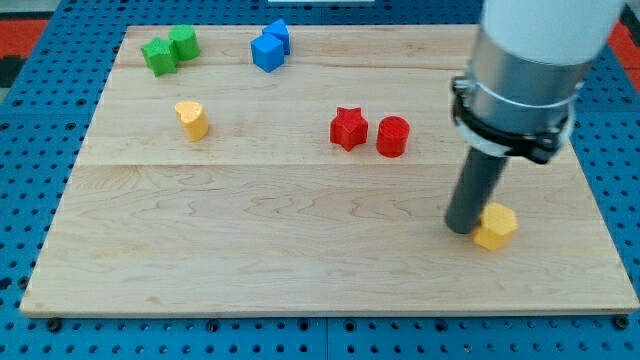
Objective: Move the yellow heart towards the bottom center
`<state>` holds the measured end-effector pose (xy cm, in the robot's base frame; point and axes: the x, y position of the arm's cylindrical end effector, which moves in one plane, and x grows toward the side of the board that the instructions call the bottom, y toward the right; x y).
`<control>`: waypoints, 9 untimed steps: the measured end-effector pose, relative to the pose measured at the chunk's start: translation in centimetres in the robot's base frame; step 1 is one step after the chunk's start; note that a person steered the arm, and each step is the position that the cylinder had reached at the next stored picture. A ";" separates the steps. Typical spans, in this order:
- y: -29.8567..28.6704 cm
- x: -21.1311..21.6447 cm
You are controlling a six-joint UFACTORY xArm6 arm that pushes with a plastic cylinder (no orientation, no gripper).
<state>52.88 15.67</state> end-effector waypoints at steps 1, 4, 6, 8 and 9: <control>-1.0 -1.3; -32.9 -11.8; -26.6 -15.8; -33.5 -20.1; -28.3 -22.0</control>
<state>30.92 -12.62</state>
